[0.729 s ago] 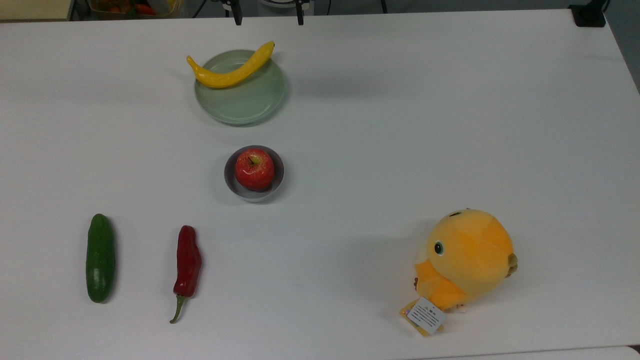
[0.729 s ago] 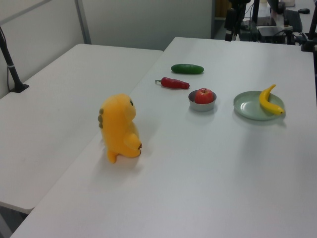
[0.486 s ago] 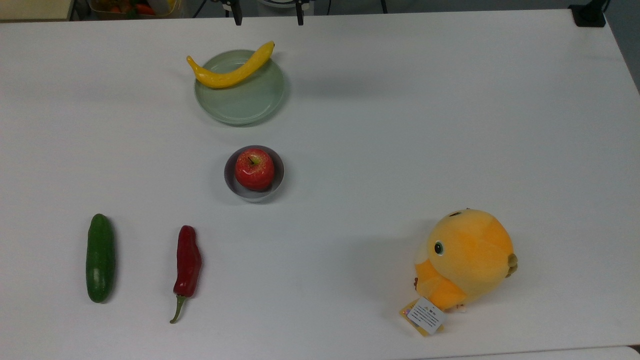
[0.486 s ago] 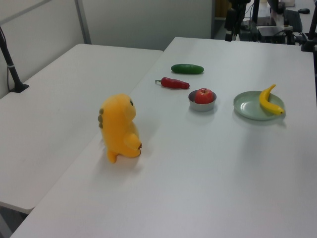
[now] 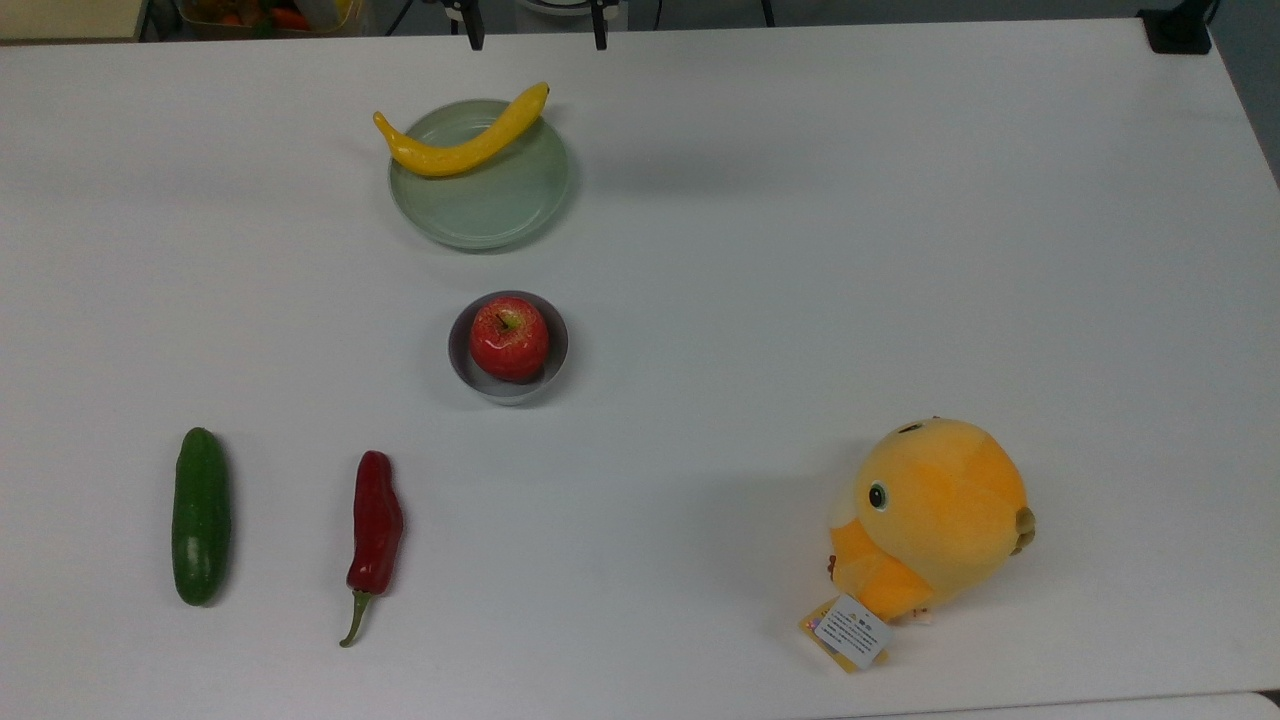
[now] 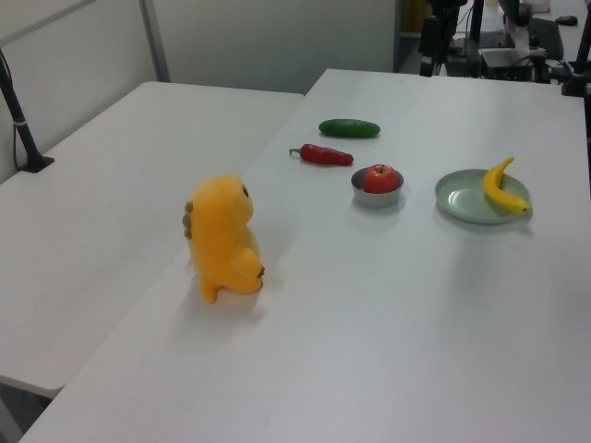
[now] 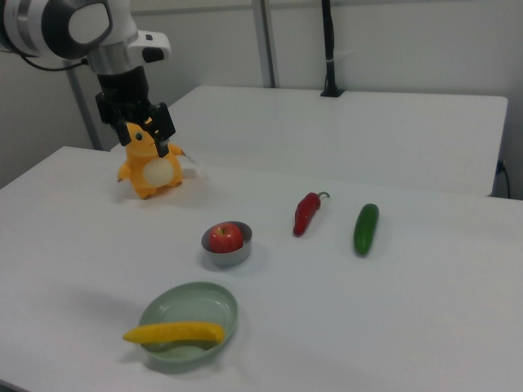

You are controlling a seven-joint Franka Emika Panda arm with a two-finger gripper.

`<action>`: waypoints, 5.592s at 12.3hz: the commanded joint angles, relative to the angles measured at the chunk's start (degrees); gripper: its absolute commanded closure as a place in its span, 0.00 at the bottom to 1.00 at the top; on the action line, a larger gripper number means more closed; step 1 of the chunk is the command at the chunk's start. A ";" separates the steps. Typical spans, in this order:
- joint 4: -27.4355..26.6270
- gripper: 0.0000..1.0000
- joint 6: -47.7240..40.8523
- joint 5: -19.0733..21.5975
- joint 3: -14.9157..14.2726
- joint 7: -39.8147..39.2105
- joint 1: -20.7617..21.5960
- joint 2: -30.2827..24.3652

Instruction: Put the cucumber on the left side of the bowl

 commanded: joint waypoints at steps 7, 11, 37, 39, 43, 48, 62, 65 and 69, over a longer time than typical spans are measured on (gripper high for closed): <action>-1.61 0.00 0.43 1.50 0.66 -0.94 -0.93 -1.27; -1.61 0.00 -0.89 1.50 0.66 -1.38 -1.11 -1.01; 9.90 0.00 42.41 -0.09 -3.29 -16.49 -16.66 26.75; 10.08 0.00 49.17 -0.17 -3.29 -16.49 -16.75 30.61; 11.48 0.00 57.54 -0.44 -3.29 -17.45 -17.80 38.17; 16.30 0.00 59.23 -0.53 -3.21 -18.16 -17.98 44.50; 16.76 0.52 63.80 -1.32 -1.01 -17.72 -20.18 49.97; 16.67 0.85 63.80 -1.58 -1.01 -17.72 -20.09 49.62; 12.83 0.91 63.71 -3.78 -0.92 -17.64 -20.00 44.10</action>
